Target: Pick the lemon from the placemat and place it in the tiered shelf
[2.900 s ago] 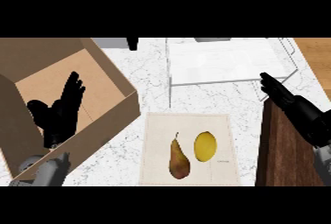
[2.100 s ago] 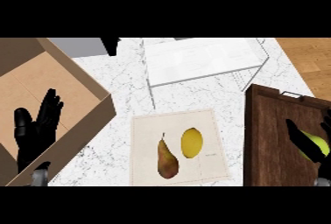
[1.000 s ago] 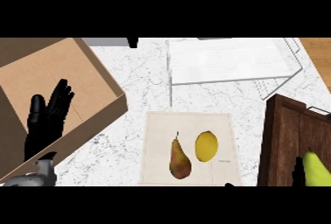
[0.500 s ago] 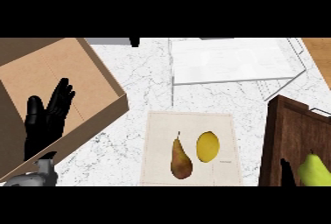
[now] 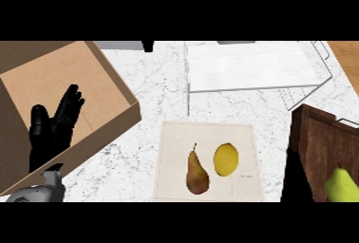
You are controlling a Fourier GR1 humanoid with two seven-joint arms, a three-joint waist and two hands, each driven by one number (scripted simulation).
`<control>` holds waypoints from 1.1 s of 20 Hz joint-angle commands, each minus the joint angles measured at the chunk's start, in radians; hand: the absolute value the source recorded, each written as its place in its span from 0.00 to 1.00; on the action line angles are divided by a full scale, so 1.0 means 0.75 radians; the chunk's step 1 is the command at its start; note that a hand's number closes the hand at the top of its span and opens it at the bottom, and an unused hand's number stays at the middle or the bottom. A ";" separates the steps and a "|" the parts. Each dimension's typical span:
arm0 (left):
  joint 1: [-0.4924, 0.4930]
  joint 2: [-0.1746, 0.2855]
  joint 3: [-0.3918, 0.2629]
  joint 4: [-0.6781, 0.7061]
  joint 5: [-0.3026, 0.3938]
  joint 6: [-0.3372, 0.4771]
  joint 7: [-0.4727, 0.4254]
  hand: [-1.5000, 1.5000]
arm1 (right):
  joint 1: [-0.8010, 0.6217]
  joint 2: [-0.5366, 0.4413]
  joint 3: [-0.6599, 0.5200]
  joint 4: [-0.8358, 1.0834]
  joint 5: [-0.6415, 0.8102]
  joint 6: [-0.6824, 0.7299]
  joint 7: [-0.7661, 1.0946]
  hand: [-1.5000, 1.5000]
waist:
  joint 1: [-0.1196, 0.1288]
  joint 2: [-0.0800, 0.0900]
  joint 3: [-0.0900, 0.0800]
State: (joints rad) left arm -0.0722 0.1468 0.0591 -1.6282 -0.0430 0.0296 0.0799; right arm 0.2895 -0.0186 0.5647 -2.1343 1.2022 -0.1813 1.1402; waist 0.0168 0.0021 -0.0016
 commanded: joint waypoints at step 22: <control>-0.048 -0.097 -0.006 0.065 -0.146 -0.172 -0.013 0.50 | -0.404 0.024 -0.014 0.257 -0.024 0.098 0.463 0.00 | -0.035 0.005 0.000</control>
State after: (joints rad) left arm -0.0706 0.0764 0.1487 -1.6359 -0.1134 -0.0546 0.0639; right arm 0.0344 -0.0096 0.5512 -1.9620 1.2016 -0.0918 1.2447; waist 0.0038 -0.0042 0.0065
